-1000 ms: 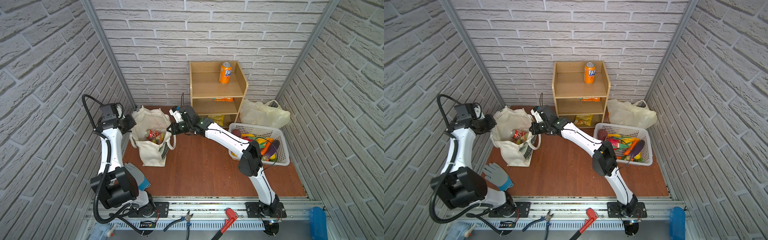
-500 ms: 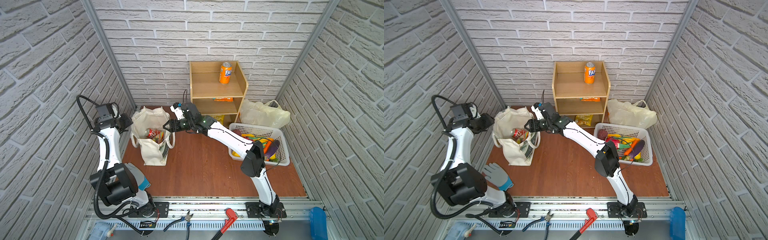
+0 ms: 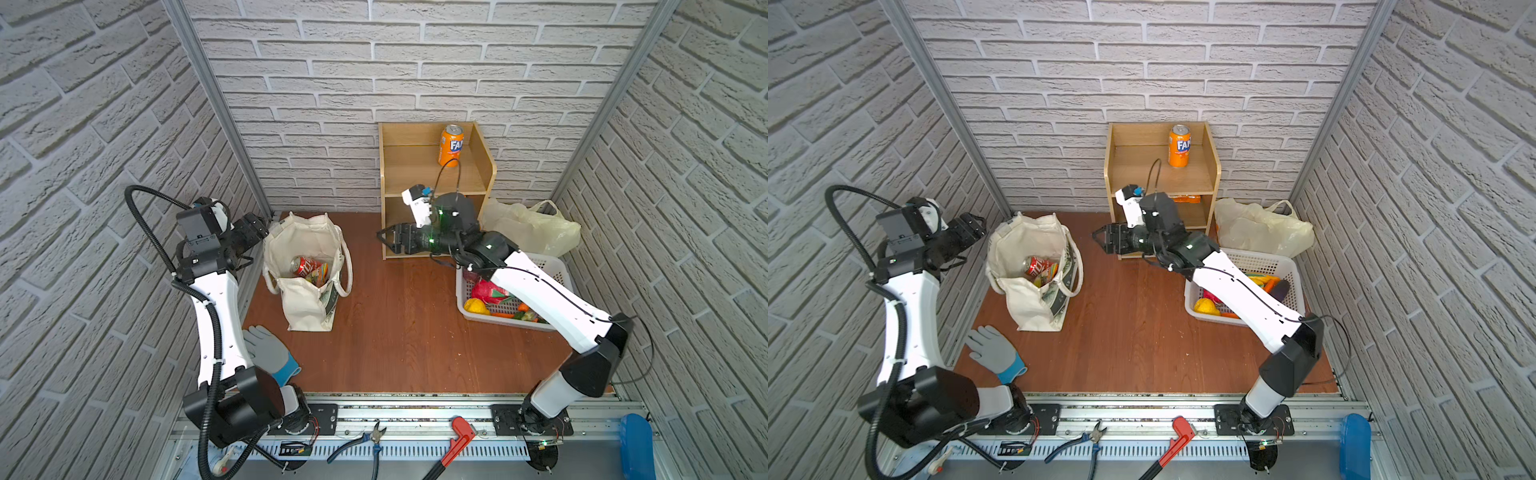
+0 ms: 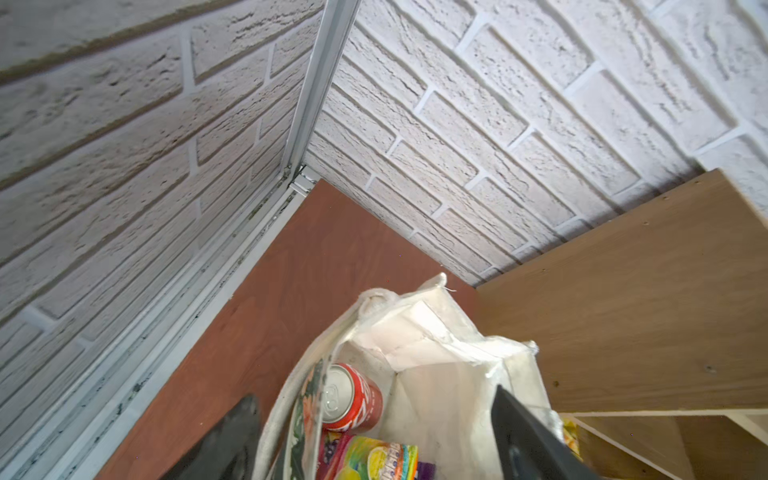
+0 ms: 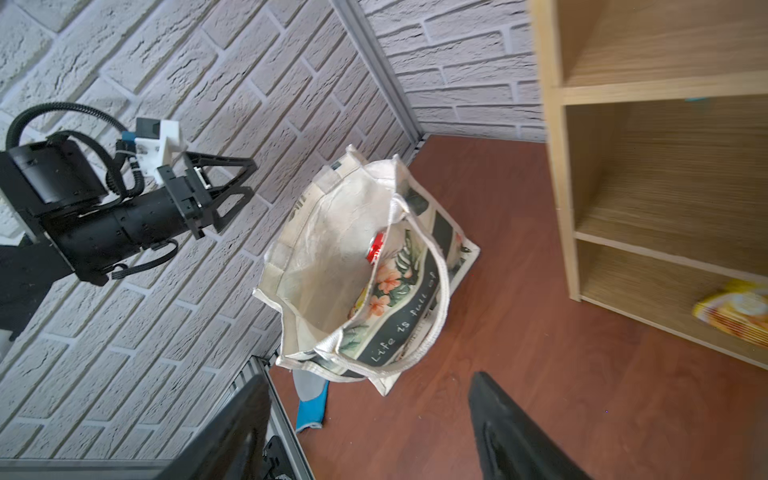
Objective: Place the mixed food into the grocery bags and tie them
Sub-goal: 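Release the tote bag with the left gripper while the right moves over the basket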
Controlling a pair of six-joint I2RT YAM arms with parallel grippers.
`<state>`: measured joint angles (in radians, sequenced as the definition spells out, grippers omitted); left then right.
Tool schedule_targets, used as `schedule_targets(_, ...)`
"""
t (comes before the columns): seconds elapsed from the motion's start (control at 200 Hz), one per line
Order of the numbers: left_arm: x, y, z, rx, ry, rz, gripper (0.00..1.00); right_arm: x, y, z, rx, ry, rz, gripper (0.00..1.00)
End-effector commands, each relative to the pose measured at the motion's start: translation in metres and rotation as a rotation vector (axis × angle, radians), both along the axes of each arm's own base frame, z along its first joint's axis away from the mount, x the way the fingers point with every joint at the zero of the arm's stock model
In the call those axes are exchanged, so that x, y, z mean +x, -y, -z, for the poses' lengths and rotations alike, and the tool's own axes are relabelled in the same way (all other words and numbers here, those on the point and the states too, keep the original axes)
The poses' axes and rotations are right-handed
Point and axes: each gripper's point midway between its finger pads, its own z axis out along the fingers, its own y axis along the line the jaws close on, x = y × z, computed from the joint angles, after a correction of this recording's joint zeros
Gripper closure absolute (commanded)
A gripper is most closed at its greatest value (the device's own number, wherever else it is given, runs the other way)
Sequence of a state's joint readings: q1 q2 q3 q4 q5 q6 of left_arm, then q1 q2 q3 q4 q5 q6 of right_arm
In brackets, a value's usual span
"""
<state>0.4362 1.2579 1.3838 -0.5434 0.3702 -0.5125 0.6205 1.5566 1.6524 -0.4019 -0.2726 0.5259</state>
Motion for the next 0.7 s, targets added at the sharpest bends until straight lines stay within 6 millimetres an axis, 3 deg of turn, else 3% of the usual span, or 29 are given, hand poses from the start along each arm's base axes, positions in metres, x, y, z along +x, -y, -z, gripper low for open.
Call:
schedule_targets(0.0, -0.009, 0.025, -0.017, -0.054, 0.083, 0.066, 0.06, 0.004, 0.044, 0.003, -0.001, -0.001, 0.085, 0.24)
schedule_targets(0.03, -0.013, 0.033, -0.018, -0.06, 0.089, 0.082, 0.02, 0.004, 0.058, 0.005, -0.004, -0.01, 0.114, 0.24)
schedule_targets(0.21, -0.033, 0.094, -0.021, -0.059, 0.115, 0.195, 0.02, 0.005, 0.149, 0.018, -0.031, -0.059, 0.303, 0.24)
schedule_targets(0.325, -0.046, 0.137, -0.016, -0.065, 0.124, 0.28, 0.02, 0.008, 0.194, 0.022, -0.049, -0.084, 0.394, 0.24)
schedule_targets(0.53, -0.061, 0.218, 0.02, -0.029, 0.064, 0.447, 0.02, 0.019, 0.272, 0.04, -0.063, -0.149, 0.579, 0.24)
schedule_targets(0.695, -0.062, 0.285, 0.047, 0.024, 0.01, 0.597, 0.02, 0.027, 0.345, 0.071, -0.075, -0.224, 0.777, 0.23)
